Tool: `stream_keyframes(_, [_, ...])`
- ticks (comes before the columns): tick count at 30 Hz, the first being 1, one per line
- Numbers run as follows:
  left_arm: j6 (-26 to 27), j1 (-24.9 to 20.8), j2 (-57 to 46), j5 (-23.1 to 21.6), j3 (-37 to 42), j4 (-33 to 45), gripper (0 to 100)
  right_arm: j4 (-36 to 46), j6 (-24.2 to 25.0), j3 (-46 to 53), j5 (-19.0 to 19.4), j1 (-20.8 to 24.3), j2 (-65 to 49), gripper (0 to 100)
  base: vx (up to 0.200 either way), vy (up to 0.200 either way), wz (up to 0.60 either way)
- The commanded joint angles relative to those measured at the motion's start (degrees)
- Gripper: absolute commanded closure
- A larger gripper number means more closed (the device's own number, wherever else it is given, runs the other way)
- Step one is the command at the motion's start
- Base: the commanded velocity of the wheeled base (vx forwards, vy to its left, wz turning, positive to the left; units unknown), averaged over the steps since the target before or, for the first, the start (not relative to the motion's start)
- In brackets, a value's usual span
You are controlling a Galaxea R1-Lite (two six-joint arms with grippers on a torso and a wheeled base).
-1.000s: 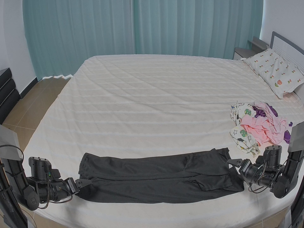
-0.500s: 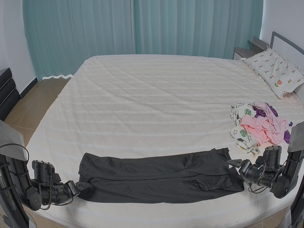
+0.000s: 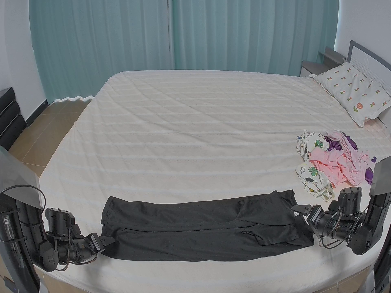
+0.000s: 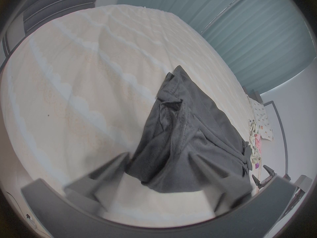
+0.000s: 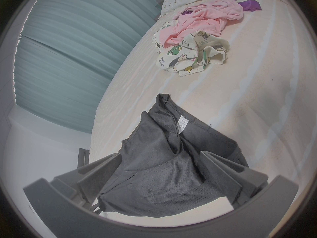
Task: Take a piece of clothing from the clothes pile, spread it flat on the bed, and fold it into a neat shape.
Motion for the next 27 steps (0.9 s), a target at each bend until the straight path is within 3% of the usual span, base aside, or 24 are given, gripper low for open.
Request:
stream_keyframes(1, [-0.1, -0.7, 6.4, 3.4, 0.9, -4.9, 100, 0.0, -0.1, 0.1, 0.0, 0.1, 0.0, 0, 0.0, 0.0, 0.0])
stream_keyframes(4, [-0.7, -1.6, 7.8, 7.4, 1.0, -6.1, 100, 0.0, 0.0, 0.1, 0.0, 0.0, 0.1, 0, 0.0, 0.0, 0.0])
stream_keyframes(8, [-3.1, -1.6, 6.9, 7.8, 1.0, -5.5, 100, 0.0, 0.0, 0.1, 0.0, 0.0, 0.1, 0, 0.0, 0.0, 0.0])
stream_keyframes(27, [-2.7, -1.7, 0.4, 8.0, 0.9, 2.3, 100, 0.0, -0.2, 0.2, 0.1, 0.0, 0.1, 0, 0.0, 0.0, 0.0])
